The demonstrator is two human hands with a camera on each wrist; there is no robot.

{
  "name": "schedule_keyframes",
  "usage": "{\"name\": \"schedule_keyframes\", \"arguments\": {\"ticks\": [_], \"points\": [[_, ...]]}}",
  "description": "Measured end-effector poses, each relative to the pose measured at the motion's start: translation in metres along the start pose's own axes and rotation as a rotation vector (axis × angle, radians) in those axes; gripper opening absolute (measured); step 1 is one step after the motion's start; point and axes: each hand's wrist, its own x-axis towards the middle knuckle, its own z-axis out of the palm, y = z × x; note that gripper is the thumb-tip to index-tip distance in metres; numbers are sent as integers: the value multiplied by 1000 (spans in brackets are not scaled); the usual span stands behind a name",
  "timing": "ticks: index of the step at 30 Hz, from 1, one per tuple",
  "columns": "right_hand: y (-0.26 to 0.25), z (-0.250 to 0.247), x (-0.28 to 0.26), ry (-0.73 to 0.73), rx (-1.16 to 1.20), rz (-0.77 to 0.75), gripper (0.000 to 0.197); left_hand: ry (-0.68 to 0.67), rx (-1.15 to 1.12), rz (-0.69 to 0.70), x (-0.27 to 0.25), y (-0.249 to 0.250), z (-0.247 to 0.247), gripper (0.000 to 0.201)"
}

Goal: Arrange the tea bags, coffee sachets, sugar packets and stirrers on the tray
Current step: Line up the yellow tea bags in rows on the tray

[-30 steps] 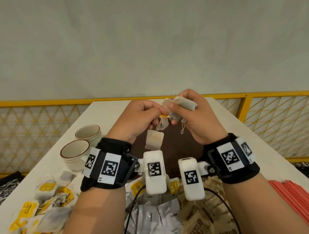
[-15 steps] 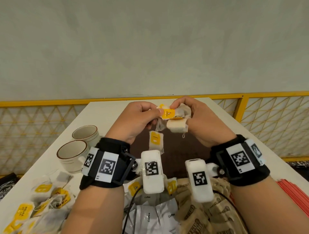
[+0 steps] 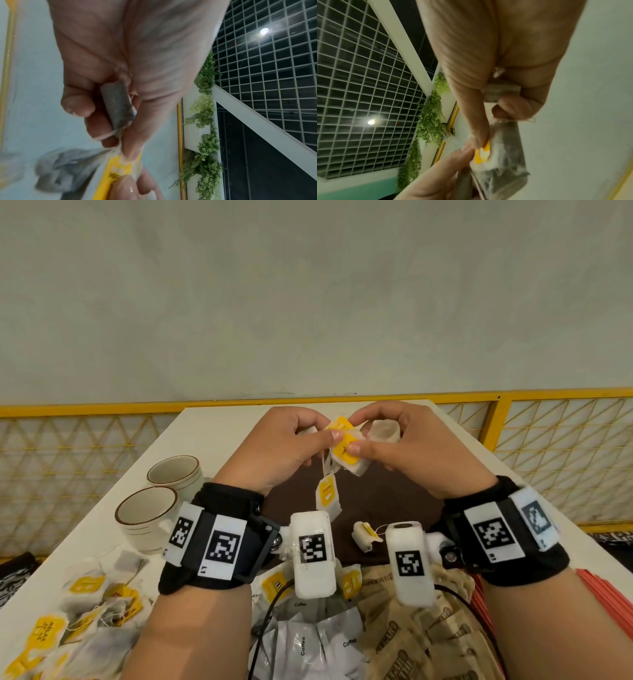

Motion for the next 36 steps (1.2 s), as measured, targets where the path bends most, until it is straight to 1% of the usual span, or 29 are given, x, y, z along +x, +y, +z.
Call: {"name": "schedule_keyframes", "arguments": {"ticks": [2, 4, 6, 9, 11, 12, 13, 16, 17, 19, 22, 23, 25, 28, 29, 31, 33, 36], "points": [[1, -2, 0, -4, -49, 10, 12, 30, 8, 2, 0, -1, -1, 19], [3, -7, 0, 4, -53, 30, 4, 48, 31, -11, 0, -3, -2, 18], [4, -13, 0, 1, -10, 50, 7, 44, 71, -35, 1, -5, -4, 13], [-2, -18, -4, -76, 164, 50, 7, 37, 90, -40, 1, -6, -4, 11], [-6, -19, -6, -118, 288, 52, 15, 22, 105, -30, 0, -4, -4, 10], [-6, -18, -6, -118, 296, 47, 19, 9, 119, -27, -1, -3, -4, 9], [-6, -16, -5, -103, 261, 39, 22, -8, 133, -22, -2, -2, -3, 9], [-4, -8, -4, -70, 22, -8, 28, -79, 135, -10, -4, 3, -3, 8], [-4, -5, -4, -67, -43, -18, 26, -103, 126, -8, -5, 4, -3, 8], [-3, -3, -4, -52, -94, -26, 16, -119, 120, -1, -5, 4, -3, 8], [-2, -4, -3, -11, -149, -31, 7, -77, 94, 2, -4, 1, -6, 13], [-2, -5, -2, 11, -144, -22, 6, -64, 79, 5, -4, 1, -6, 16], [1, -9, 0, 44, -46, 16, 6, -45, 54, 11, -4, 0, -8, 18], [2, -17, 1, 66, 76, 47, 5, -10, 16, 24, -2, -3, -7, 15], [2, -19, 0, 51, 96, 45, 4, 3, 0, 22, -1, -4, -7, 14], [-1, -19, -1, -23, 157, 36, 6, 8, -28, 8, -1, -5, -6, 25], [-3, -16, -3, -77, 215, 19, 4, -35, -29, 13, -1, -5, -6, 35], [-1, -9, -2, -81, 110, -8, 3, -141, -46, 42, -3, 0, -4, 40]]}}
